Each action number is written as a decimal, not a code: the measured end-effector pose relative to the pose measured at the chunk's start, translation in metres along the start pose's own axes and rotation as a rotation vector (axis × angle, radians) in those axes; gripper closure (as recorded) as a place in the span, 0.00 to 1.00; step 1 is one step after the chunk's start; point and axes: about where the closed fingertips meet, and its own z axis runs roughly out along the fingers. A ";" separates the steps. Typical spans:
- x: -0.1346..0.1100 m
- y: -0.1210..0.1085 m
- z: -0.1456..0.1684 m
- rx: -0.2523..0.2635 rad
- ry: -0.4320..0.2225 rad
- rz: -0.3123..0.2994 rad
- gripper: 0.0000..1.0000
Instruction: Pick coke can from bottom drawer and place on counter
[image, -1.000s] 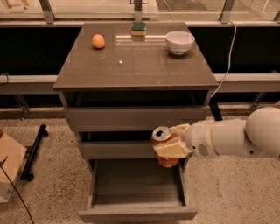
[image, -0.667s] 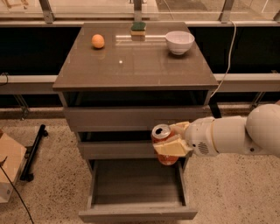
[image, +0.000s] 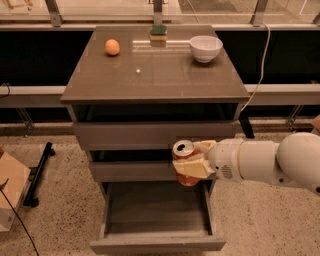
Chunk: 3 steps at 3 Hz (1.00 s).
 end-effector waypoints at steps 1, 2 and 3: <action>-0.016 -0.013 0.009 -0.003 -0.057 -0.032 1.00; -0.039 -0.029 0.012 -0.017 -0.122 -0.071 1.00; -0.068 -0.048 0.002 -0.020 -0.176 -0.115 1.00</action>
Offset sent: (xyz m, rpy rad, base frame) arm 0.0715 0.0014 0.0457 0.1175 -0.1909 0.0555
